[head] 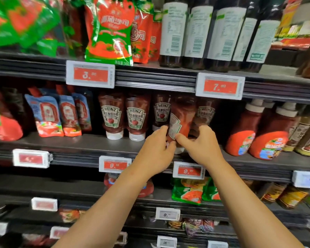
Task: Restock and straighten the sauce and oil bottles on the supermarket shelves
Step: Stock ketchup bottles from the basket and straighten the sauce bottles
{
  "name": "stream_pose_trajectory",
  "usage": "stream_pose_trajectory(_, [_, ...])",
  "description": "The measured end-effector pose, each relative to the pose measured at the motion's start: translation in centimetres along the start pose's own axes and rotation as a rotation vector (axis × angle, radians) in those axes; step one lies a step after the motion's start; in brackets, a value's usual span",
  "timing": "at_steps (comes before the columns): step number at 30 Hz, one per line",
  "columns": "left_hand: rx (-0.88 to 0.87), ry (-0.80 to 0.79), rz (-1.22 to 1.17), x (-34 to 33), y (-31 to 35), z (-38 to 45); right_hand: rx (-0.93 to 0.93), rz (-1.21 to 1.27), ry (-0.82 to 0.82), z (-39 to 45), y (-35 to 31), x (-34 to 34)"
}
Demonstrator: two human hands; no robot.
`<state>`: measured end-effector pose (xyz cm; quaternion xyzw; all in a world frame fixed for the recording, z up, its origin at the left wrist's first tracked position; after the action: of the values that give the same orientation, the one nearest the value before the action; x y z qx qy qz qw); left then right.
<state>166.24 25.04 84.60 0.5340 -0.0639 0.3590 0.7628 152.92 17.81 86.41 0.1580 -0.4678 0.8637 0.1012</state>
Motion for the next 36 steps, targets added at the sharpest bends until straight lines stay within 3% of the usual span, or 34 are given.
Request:
stream_pose_trajectory(10, [0.041, 0.207, 0.089, 2.9, -1.5, -0.7, 0.006, -0.079, -0.214, 1.7, -0.8, -3.4])
stream_pose_trajectory(14, [0.055, 0.19, 0.077, 2.6, -1.3, -0.5, 0.017, -0.137, -0.301, 2.0, -0.4, -3.2])
stream_pose_trajectory(19, [0.071, 0.241, 0.088, 2.6, -1.1, 0.1, 0.019, -0.124, -0.301, 2.2, -0.1, -3.2])
stream_pose_trajectory(28, [0.06, 0.428, 0.064, 3.0, -1.4, -1.0, 0.013, 0.206, -0.151, 1.9, 1.2, -2.2])
stream_pose_trajectory(36, [0.083, 0.483, -0.05, 3.7, -1.3, -1.2, -0.037, 0.211, -0.161, 1.2, 0.9, -2.4])
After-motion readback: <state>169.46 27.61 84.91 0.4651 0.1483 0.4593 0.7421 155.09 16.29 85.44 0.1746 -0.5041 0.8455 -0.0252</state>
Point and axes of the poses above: each hand's wrist, its own z-axis towards the middle knuckle, its own x-axis out of the back of the hand, y = z × x, the point moved 7 cm from there along z, towards the middle knuckle, and after that the axes turned 9 degrees about y, right-handed, at the moved point
